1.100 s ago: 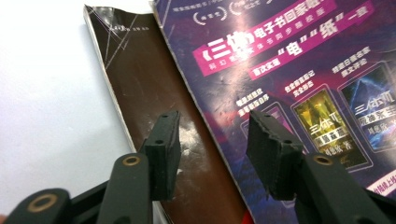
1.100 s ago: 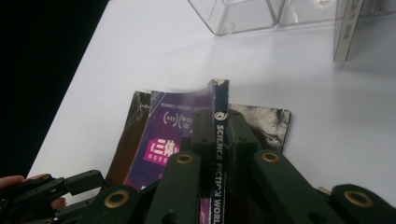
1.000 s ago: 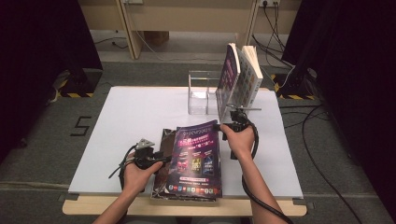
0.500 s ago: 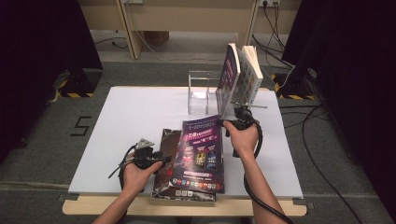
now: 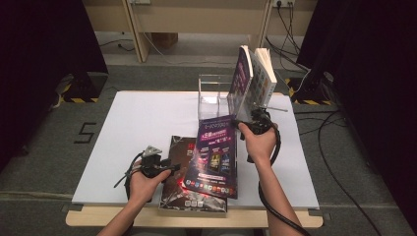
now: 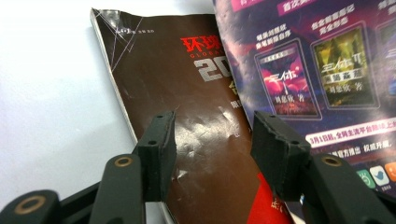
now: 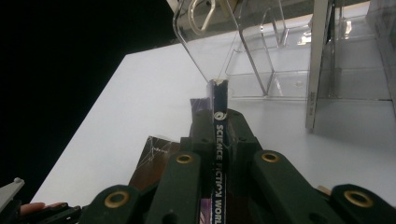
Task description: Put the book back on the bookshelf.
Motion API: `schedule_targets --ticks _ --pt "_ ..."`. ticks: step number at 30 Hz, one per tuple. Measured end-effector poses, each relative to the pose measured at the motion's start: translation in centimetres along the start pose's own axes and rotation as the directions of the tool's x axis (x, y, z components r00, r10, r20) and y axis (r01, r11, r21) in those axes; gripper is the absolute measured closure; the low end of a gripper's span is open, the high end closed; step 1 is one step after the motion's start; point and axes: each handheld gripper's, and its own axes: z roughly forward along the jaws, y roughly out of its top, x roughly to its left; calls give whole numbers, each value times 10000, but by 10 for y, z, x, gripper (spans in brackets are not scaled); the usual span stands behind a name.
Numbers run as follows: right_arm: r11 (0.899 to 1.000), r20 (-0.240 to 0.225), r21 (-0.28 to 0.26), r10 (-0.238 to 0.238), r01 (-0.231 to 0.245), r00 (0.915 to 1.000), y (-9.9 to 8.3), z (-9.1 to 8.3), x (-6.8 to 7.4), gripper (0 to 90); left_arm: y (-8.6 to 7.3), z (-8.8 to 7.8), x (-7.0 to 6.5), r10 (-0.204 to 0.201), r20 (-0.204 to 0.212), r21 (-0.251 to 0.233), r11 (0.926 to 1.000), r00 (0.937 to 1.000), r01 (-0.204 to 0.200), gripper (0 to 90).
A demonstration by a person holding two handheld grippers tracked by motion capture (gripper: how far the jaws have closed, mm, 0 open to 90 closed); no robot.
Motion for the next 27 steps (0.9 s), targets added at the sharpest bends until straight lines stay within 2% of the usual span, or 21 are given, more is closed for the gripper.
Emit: schedule_targets --ticks 13,14,16,27 --pt "9987 -14 -506 32 -33 10000 6 -11 3 845 1 0 1 -76 15 -66 9999 10000 77 494" --pt "9983 12 -568 -128 129 9999 7 -11 2 845 1 0 1 -54 16 -69 10000 10000 55 493" --pt "9980 16 -634 -63 64 10000 7 -12 3 845 1 -1 1 -33 -1 -66 10000 10000 33 494" --pt "9930 262 -1124 -332 360 9991 13 -18 6 846 2 -1 2 -63 -38 -63 10000 10000 63 494"
